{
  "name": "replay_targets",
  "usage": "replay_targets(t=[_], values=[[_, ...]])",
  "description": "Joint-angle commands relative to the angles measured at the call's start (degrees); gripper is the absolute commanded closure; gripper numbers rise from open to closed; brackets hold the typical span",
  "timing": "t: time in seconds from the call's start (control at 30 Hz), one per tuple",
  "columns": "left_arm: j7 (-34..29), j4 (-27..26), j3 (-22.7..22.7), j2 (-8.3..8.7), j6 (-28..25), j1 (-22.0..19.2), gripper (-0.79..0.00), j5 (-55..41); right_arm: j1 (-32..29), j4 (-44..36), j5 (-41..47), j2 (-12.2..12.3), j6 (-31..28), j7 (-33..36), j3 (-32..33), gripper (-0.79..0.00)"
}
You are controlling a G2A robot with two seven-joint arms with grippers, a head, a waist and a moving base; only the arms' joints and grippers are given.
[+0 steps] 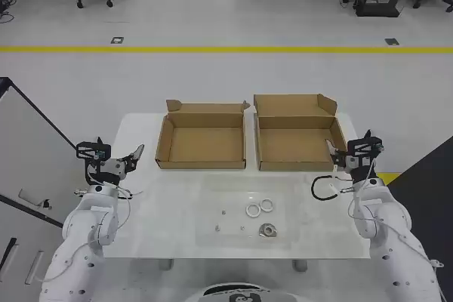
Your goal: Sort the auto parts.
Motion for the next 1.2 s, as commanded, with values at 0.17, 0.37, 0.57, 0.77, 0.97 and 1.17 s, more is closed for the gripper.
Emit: replay_targets(t=[0.17,0.37,0.57,0.77,0.97,1.17], values=[[-1.5,-3.8,-2.1,0.09,-1.5,-0.2,-0.785,-1.6,0.0,0.0,0.0,0.0,0.0,0.0,0.0,-0.785],[-9.0,-12.8,-7.1,0.85,-8.6,0.8,-0.785,-0.8,0.0,0.0,0.0,0.0,0.0,0.0,0.0,-0.785],[-20.5,-20.3,-9.2,1.69,-17.4,0.5,-0.785,2.2,0.0,0.0,0.0,0.0,0.0,0.0,0.0,-0.785],[-28.8,-26.6,-8.9,2.21,-24.7,0.4,-0.785,1.8,0.0,0.0,0.0,0.0,0.0,0.0,0.0,-0.785],[-33.7,-30.1,-5.9,2.54,-29.3,0.0,-0.785,1.4,0.0,0.0,0.0,0.0,0.0,0.0,0.0,-0.785],[-36.2,-31.0,-0.7,2.75,-32.3,-1.1,-0.785,2.7,0.0,0.0,0.0,0.0,0.0,0.0,0.0,-0.785]])
